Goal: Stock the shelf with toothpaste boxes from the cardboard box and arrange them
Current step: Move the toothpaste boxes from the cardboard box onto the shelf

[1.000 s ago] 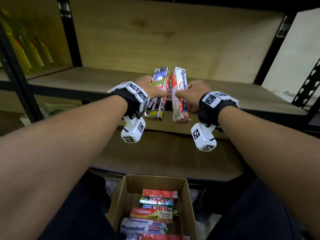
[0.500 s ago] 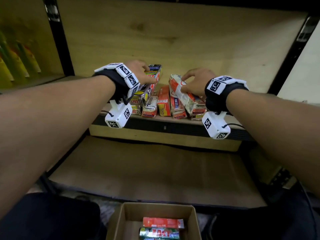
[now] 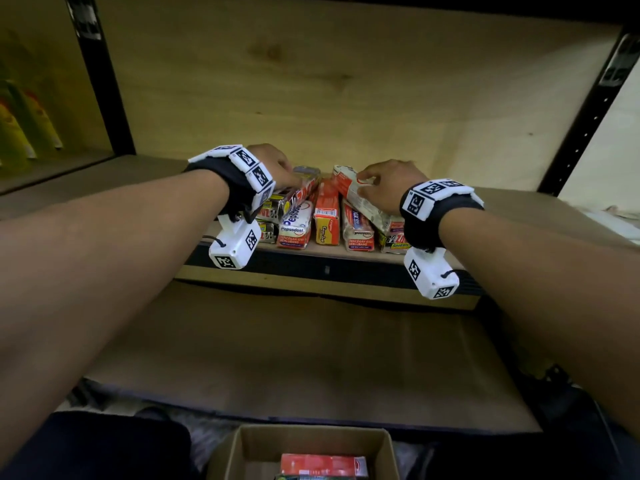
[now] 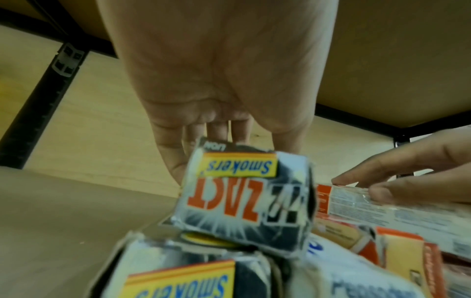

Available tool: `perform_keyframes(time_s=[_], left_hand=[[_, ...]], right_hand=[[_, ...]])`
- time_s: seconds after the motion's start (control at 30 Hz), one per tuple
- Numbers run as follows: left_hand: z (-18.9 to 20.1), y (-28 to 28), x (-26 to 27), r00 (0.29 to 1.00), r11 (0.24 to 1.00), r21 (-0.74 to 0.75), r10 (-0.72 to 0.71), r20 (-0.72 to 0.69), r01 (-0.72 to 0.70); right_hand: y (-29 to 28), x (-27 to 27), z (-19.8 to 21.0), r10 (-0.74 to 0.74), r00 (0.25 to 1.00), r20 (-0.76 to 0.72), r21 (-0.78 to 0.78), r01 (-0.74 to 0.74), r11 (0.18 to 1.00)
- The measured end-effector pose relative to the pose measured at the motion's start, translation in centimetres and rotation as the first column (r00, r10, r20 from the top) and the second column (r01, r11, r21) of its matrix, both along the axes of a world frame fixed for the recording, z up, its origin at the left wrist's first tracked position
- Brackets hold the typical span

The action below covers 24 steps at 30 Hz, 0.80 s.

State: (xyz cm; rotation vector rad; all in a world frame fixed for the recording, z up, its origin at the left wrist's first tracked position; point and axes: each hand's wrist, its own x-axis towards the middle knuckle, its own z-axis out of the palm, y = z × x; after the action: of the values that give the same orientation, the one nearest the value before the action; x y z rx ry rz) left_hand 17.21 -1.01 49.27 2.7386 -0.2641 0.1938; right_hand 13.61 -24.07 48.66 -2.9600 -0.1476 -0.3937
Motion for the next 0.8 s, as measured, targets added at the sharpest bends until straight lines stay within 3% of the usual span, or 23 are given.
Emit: perform_keyframes(time_s=[0.2, 0.4, 0.6, 0.8], left_hand=[[0.7, -0.1, -2.2, 1.000, 0.999, 0.052, -0.011, 0.021, 0.010], [1.9, -0.4, -6.6, 0.999, 0.989, 0.144, -0.019, 0.040, 0.014], [1.1, -0.9, -11.0, 0.990, 0.990, -0.003, -0.139, 0.030, 0.139], [-3.3, -1.1, -14.4, 0.955, 0.968, -0.070, -0.250, -0.158, 0.242]], right_hand=[[-0.2, -2.8, 0.3, -0.011, 0.999, 0.033, 0.100, 0.007, 0.995], [-1.1, -6.8, 1.4, -0.043, 0.999, 0.025, 0.053, 0.042, 0.998], [-1.8, -11.1, 1.2, -0.068, 0.997, -0.023, -0.004, 0.068, 0.998], [-1.1, -14.5, -2.5, -0.027, 0.989, -0.148, -0.037, 0.022, 0.999]])
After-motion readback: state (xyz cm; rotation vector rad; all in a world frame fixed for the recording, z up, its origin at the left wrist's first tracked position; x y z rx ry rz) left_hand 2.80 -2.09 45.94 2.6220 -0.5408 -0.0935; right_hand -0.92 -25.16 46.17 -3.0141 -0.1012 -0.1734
